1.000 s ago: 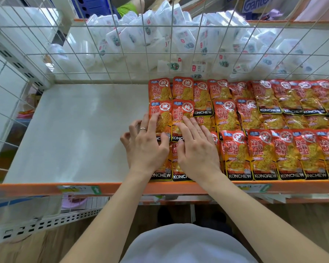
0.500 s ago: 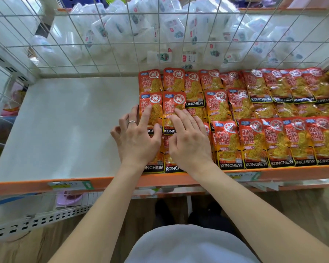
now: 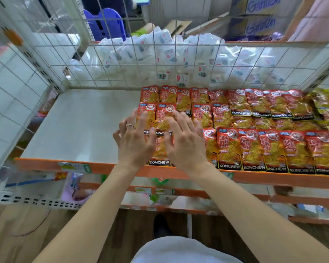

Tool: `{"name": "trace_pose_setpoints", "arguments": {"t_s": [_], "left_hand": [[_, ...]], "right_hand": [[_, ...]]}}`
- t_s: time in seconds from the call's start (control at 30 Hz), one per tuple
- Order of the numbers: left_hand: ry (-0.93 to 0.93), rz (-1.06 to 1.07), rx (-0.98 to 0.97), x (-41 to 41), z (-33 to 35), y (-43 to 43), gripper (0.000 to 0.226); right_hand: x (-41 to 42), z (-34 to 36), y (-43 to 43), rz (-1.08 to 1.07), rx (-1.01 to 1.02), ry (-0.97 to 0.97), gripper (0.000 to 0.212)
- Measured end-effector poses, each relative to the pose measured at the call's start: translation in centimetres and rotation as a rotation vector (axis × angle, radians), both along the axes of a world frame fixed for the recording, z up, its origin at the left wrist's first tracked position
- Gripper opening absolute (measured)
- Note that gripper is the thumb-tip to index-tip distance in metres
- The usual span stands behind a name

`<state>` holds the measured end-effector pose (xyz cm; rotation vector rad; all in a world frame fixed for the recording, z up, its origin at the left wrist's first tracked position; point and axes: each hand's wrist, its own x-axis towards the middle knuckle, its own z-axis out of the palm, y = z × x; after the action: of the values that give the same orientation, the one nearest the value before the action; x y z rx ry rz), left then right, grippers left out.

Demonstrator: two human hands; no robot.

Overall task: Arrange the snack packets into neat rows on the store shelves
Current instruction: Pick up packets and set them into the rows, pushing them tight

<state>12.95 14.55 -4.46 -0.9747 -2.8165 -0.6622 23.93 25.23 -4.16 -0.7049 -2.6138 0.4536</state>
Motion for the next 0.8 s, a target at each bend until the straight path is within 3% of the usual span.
{"name": "trace_pose_setpoints", "arguments": {"t_s": [0.2,0.5,0.8], "left_hand": [[0.031,-0.038,0.017,10.2,1.5,3.6,0.066],[0.108,-0.257,0.045,26.7,3.7,11.1,0.064],[0.142,-0.517,0.032,36.3,4.8,17.7,0.062]], "right_hand": [[10.3,1.5,4.4,-0.012,-0.026,-0.02,0.057],[29.2,4.0,12.5,-0.217,0.017,-0.013,0.058],[40.3,5.2,16.3,-0.352,0.03,0.012,0.063]]}}
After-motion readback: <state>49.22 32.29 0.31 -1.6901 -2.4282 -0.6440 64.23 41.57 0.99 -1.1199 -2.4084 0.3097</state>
